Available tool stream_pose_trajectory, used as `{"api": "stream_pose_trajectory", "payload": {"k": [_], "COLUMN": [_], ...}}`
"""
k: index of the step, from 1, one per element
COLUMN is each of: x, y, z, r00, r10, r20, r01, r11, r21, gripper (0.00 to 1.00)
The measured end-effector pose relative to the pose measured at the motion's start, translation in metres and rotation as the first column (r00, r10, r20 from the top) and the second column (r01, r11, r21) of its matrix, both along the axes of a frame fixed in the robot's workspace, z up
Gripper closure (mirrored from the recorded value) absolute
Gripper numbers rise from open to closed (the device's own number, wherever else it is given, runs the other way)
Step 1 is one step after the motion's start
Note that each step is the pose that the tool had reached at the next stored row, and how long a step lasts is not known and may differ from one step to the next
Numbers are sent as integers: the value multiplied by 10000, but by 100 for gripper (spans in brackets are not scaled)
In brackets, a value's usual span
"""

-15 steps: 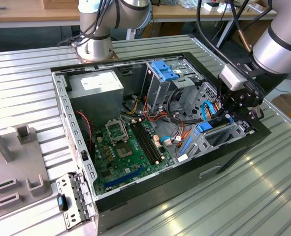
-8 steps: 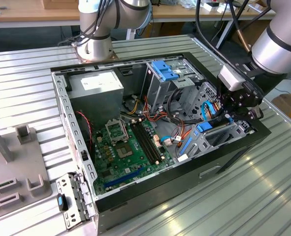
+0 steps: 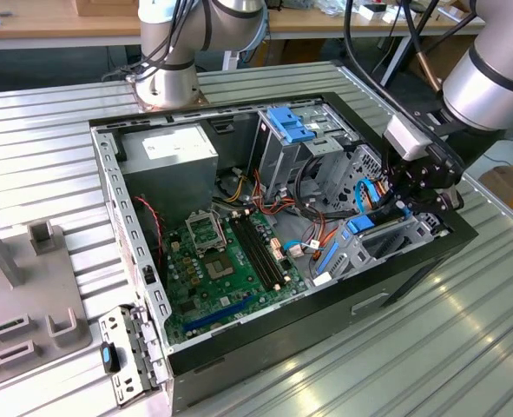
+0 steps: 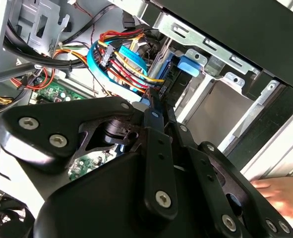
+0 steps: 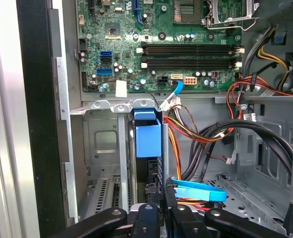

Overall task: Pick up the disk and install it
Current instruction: 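Insert the first disk wire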

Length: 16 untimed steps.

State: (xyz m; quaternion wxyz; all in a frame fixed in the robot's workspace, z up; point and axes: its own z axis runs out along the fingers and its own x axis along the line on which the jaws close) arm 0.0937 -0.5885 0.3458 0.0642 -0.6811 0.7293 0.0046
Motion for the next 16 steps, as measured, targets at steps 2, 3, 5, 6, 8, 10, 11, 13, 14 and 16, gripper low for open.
{"api": "stream_pose_trajectory", "payload": {"k": [2,3,5,6,8,10,11,13,14,16], "x": [0,0,0,0,0,0,0,0,0,0], "y": [1,1,1,1,0,0,0,1,0,1], "z": [0,-1,-9,-13,-16,-11,-6,8,10,14], "r00": [10000,10000,10000,10000,10000,10000,10000,10000,10000,10000], "r10": [0,0,0,0,14,28,28,30,30,30], "r20": [0,0,-1,-1,0,0,0,-1,0,0], "r01": [0,0,0,0,-14,-28,-28,-30,-30,-30], "r11": [10000,10000,10000,10000,10000,10000,10000,10000,10000,10000], "r21": [-2,-2,-5,-6,-4,0,3,-2,-1,-1], "gripper": [84,84,84,84,84,84,84,84,84,84]}}
